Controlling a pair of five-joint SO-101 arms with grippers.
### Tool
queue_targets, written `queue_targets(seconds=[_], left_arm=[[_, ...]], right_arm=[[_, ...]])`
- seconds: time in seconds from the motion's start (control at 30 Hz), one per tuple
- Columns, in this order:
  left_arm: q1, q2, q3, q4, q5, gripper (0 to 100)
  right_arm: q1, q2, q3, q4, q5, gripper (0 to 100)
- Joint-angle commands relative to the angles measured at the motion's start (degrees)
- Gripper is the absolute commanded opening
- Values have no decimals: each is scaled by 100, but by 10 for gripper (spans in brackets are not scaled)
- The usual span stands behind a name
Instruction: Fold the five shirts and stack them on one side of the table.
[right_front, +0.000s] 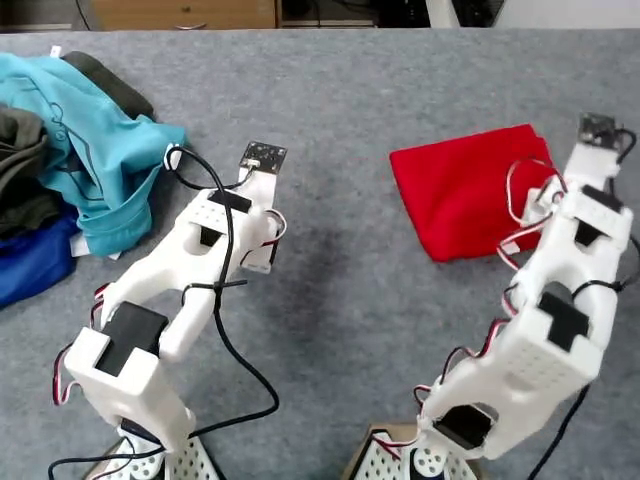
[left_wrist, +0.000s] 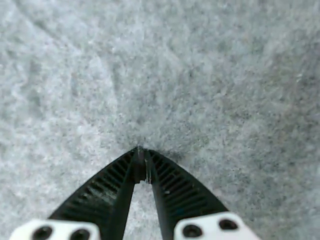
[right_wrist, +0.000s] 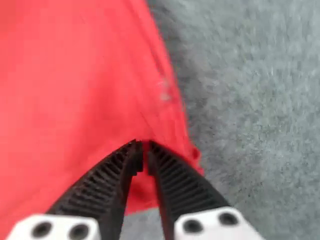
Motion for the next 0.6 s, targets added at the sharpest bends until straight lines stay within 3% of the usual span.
queue_targets(seconds=[0.0, 0.23, 0.4, 0.57], left_arm=[[-88, -163, 35, -185, 62, 18], [-422, -171, -44, -88, -18, 18], [-1530, -497, -774, 1248, -484, 18], [-2875, -1569, -2505, 2365, -519, 18]], right_arm=[[75, 268, -154, -290, 53, 2], [-233, -593, -760, 826, 53, 5], [-233, -1684, -1552, 1996, 62, 5], [-681, -2484, -1947, 3059, 26, 6]])
